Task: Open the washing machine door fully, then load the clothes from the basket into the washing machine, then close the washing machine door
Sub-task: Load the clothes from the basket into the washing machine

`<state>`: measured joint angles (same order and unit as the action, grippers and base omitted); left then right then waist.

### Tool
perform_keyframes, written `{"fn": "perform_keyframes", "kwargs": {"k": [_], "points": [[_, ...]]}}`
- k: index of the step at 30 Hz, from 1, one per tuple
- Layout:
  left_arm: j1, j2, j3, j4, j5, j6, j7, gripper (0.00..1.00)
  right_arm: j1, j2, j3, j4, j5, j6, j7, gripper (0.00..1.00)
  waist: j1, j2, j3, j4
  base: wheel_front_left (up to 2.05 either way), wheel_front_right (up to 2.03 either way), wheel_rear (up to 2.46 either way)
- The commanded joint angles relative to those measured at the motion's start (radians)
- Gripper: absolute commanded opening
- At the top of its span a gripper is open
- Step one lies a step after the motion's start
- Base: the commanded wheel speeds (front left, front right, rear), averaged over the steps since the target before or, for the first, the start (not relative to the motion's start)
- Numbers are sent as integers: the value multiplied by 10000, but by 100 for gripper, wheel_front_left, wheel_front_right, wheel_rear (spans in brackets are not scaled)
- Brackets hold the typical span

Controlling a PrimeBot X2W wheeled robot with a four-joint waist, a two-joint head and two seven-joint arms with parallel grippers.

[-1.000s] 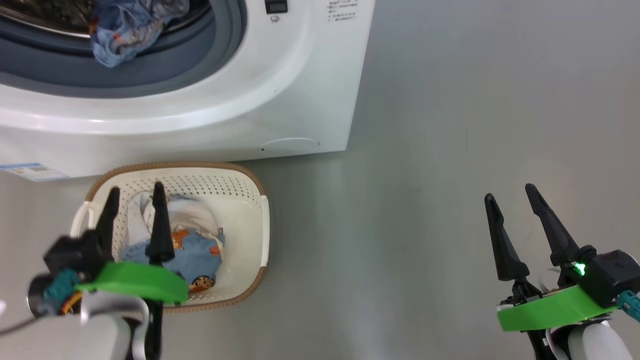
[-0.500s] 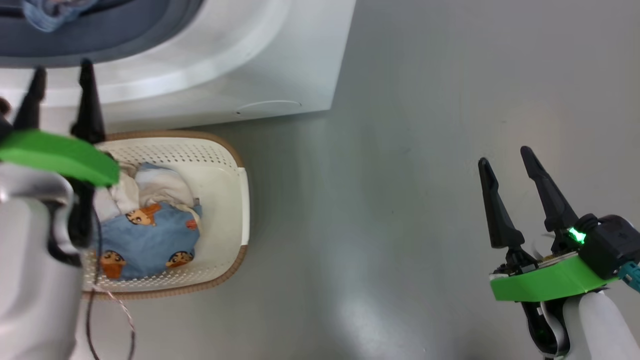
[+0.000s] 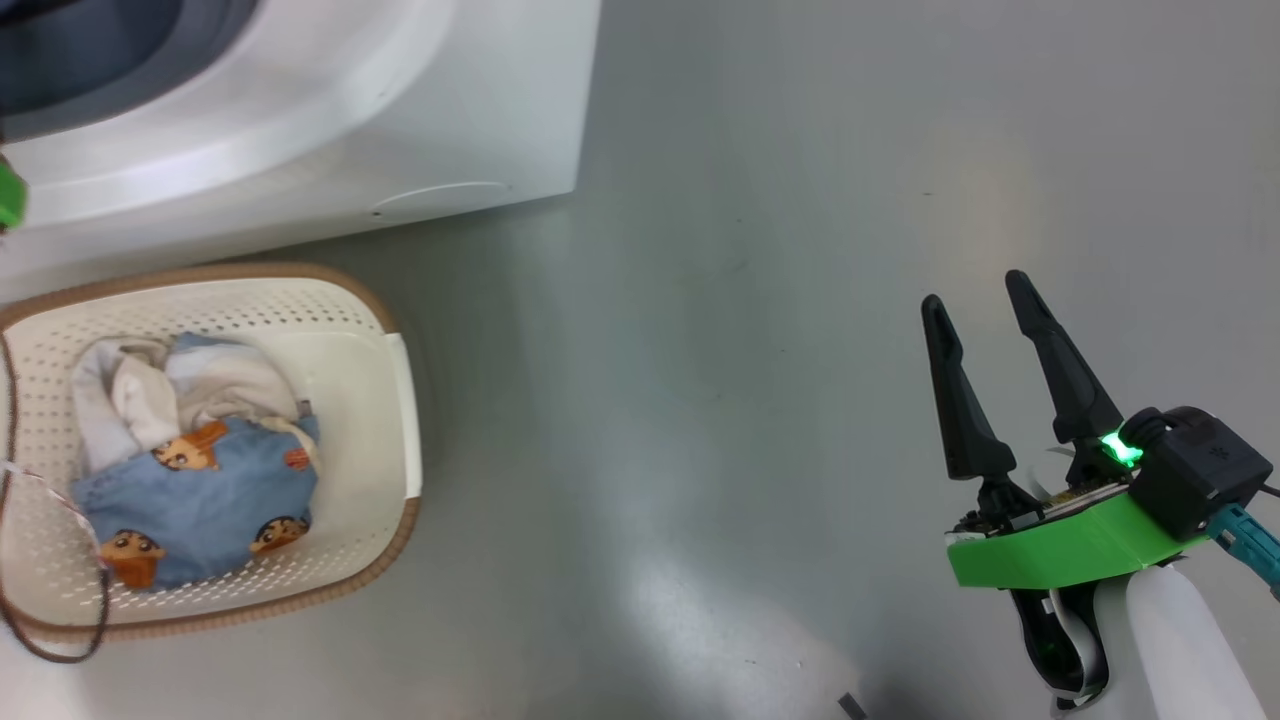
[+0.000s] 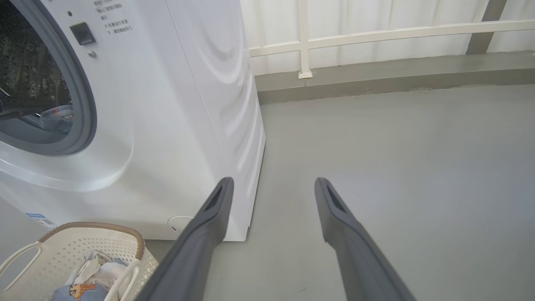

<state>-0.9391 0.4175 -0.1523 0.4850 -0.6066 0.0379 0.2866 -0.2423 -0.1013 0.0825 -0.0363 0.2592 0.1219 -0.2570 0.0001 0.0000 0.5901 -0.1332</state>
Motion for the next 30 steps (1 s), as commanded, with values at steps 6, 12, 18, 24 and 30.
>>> {"fn": "perform_keyframes", "kwargs": {"k": [6,12,18,24,30], "points": [[-994,1234,90,331,313,-14,815,100,-94,127,427,-131,305,88,-47,100,-1,0,305,-594,0,0,0],[-1644,1852,-246,679,860,168,1466,100,-268,200,695,-65,409,88,-47,100,-1,0,601,-1019,0,0,0],[-2100,2378,-328,853,1102,462,2235,100,-445,252,915,2,537,88,-47,100,-1,0,906,-1389,0,0,0],[-2269,2772,-332,592,1228,777,2834,0,-548,304,1042,77,650,88,-47,100,-1,0,1161,-1643,0,0,0],[-2297,3057,-83,154,1057,965,3070,0,-640,342,1119,55,705,88,-47,100,-1,0,1388,-1751,0,0,0]]}}
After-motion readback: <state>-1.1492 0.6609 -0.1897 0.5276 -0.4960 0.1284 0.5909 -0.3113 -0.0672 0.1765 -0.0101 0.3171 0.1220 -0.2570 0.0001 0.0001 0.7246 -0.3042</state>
